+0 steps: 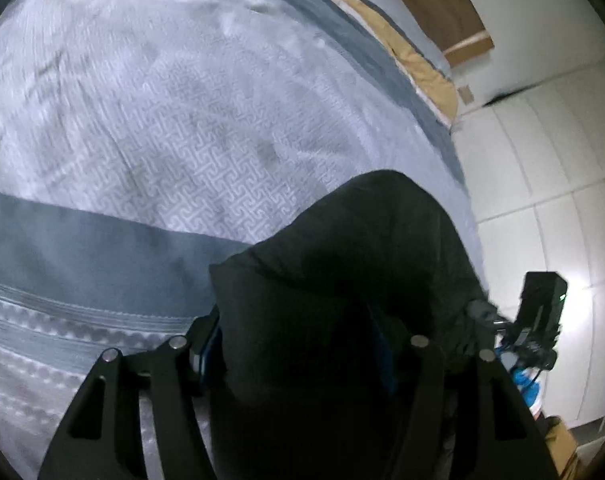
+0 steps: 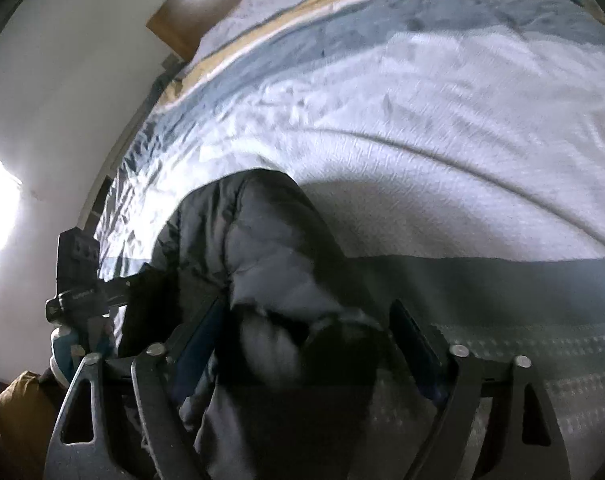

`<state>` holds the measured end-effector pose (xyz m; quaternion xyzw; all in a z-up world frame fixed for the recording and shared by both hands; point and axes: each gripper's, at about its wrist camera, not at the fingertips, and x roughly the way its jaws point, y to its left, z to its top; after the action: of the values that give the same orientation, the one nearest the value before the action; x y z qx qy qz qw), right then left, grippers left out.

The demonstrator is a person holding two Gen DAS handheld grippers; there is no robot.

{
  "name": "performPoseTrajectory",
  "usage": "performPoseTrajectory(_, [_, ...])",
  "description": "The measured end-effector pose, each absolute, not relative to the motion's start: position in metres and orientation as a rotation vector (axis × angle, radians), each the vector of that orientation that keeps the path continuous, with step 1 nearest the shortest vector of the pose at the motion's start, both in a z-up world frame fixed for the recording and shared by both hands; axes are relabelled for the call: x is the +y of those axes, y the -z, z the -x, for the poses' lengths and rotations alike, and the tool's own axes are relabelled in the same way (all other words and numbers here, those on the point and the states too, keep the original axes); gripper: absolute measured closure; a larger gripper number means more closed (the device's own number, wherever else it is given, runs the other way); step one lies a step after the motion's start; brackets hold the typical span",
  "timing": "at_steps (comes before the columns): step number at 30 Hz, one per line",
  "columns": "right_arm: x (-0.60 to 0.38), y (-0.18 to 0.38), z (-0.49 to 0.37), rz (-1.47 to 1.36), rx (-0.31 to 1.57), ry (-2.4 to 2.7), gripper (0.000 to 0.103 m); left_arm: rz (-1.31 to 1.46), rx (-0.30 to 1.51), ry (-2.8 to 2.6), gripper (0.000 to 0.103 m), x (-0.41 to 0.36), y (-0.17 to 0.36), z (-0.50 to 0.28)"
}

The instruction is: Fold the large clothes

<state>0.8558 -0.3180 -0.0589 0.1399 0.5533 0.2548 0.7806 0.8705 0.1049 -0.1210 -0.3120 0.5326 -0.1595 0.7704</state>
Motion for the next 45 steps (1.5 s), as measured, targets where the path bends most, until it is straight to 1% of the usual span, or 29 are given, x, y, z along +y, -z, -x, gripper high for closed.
performPoseTrajectory(1, [-0.315,0.061,-0.857,-0.288,1.202,-0.55,0.054,0.674,1.142,0.345,0.044,0.104,0.121,-0.869])
performPoseTrajectory(2, [-0.31,0.062,-0.857,-0.253,1.204,-0.549,0.061,0.657,1.13,0.338,0.047,0.101,0.12,-0.867])
performPoseTrajectory(3, [-0.308,0.062,-0.857,-0.227,1.202,-0.546,0.073,0.639,1.126,0.338,0.065,0.098,0.119,-0.865])
performPoseTrajectory(4, [-0.305,0.06,-0.855,-0.196,1.197,-0.54,0.078,0.608,1.129,0.339,0.073,0.093,0.117,-0.863])
performPoseTrajectory(6, [-0.304,0.05,-0.85,-0.159,1.167,-0.528,0.081,0.541,1.106,0.331,0.083,0.085,0.106,-0.857])
performPoseTrajectory(9, [-0.304,0.027,-0.836,-0.098,1.127,-0.521,0.082,0.518,1.067,0.33,0.085,0.079,0.085,-0.843])
performPoseTrajectory(16, [-0.304,-0.037,-0.78,0.038,1.047,-0.578,0.083,0.54,0.989,0.356,0.085,0.079,0.027,-0.788])
performPoseTrajectory(20, [-0.301,-0.063,-0.74,0.103,1.031,-0.593,0.083,0.516,0.966,0.366,0.085,0.082,-0.002,-0.745])
performPoseTrajectory(24, [-0.301,-0.077,-0.697,0.144,1.024,-0.605,0.083,0.477,0.962,0.378,0.085,0.083,-0.018,-0.699])
performPoseTrajectory(29, [-0.309,-0.07,-0.644,0.161,1.034,-0.592,0.082,0.412,0.974,0.388,0.085,0.072,-0.018,-0.642])
performPoseTrajectory(36, [-0.312,-0.036,-0.588,0.175,1.06,-0.573,0.08,0.308,0.995,0.364,0.084,0.062,0.01,-0.58])
performPoseTrajectory(38, [-0.312,-0.023,-0.575,0.174,1.064,-0.569,0.079,0.277,1.0,0.353,0.082,0.06,0.02,-0.567])
performPoseTrajectory(41, [-0.313,-0.012,-0.565,0.171,1.051,-0.544,0.079,0.27,1.0,0.337,0.082,0.059,0.032,-0.554])
performPoseTrajectory(45, [-0.308,-0.007,-0.566,0.188,1.019,-0.501,0.079,0.203,0.977,0.288,0.082,0.05,0.035,-0.557])
